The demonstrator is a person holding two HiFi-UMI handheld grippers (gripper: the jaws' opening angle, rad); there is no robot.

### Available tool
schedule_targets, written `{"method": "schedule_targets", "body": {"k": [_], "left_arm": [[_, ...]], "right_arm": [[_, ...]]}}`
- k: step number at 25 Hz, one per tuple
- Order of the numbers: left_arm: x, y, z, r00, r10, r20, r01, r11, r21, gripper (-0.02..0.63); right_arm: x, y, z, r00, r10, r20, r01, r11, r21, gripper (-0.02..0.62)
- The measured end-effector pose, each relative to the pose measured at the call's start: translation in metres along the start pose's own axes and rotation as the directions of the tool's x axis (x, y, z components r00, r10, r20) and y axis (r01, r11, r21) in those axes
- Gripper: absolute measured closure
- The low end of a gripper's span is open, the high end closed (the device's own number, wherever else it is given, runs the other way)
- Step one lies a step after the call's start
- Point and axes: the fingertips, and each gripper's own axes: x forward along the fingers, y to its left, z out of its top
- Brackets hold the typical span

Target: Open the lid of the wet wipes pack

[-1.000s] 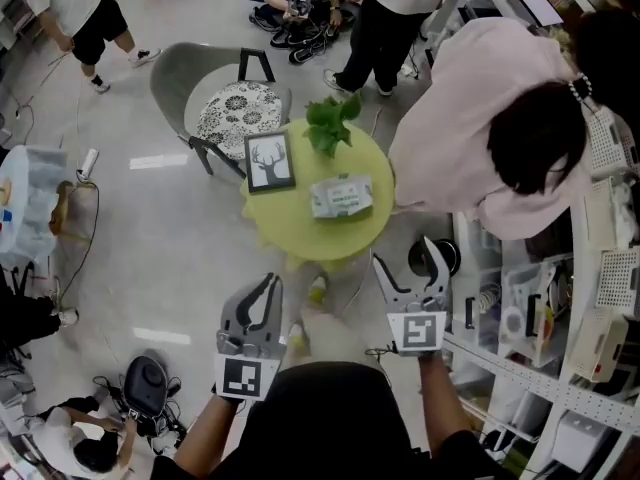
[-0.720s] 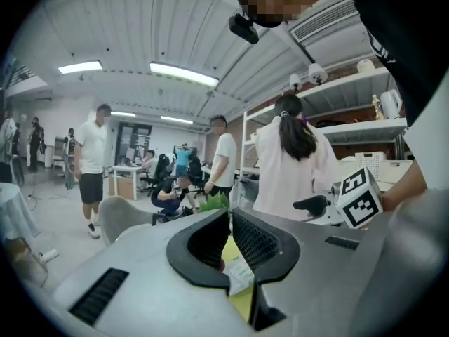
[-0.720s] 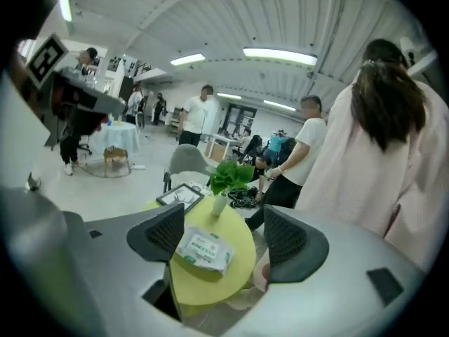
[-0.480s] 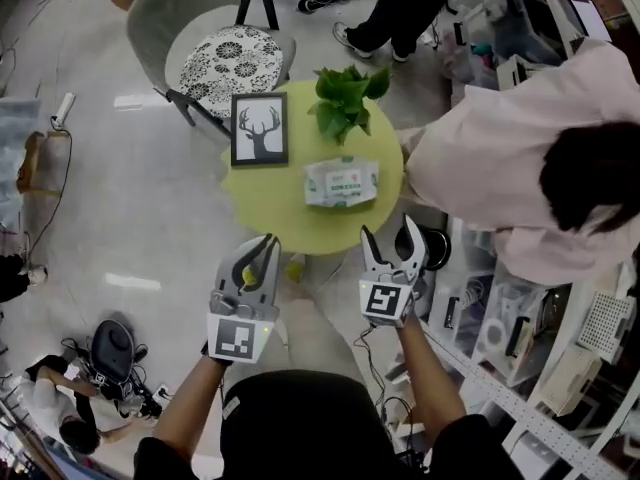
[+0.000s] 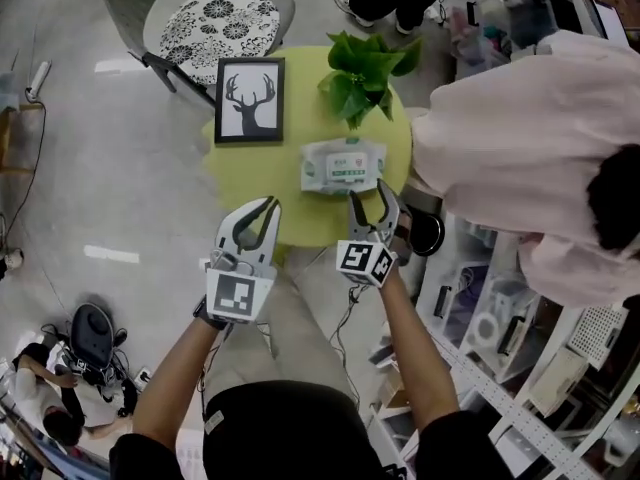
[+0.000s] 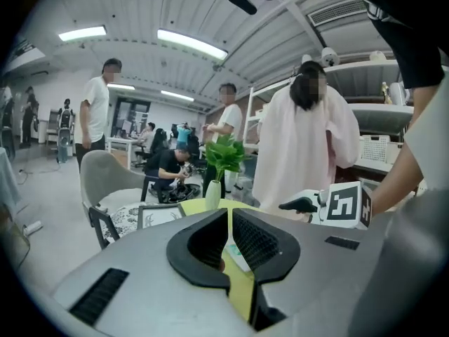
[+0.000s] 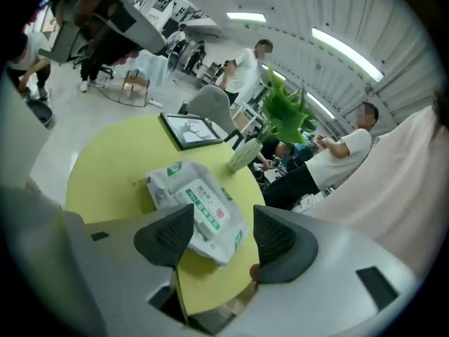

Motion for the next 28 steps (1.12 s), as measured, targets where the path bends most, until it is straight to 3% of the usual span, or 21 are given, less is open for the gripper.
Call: {"method": "schedule_targets", "body": {"k": [7,14,20,28], "left_arm": [[0.024,0.007,-0.027,0.999,0.021,-0.034,-0.021,1.000,-0.006,0.569],[0.021,0.007,-0.041,0.998,0.029,-0.061,-0.032,0.998,-0.055,0.569],[0.019,0.003,-0.043,0.997,-0.001,-0.074,-0.008,0.993,-0.117,0.569],[0.020,0.000,-0.040,0.998,0.006,-0.061,-0.013,0.992,-0.122,0.569]], "right_arm": [[0.036,0.027,-0.017,0.997,0.058,-0.052,-0.064,0.991,-0.119,0.362],[0.046,0.033,-0.022,0.997,0.046,-0.059,-0.058,0.974,-0.219,0.426],[0.043,0.042,-0.020,0.998,0.023,-0.052,-0.039,0.941,-0.337,0.561],[0.043,0.043,-0.021,0.998,0.023,-0.059,-0.043,0.935,-0.352,0.574]]}}
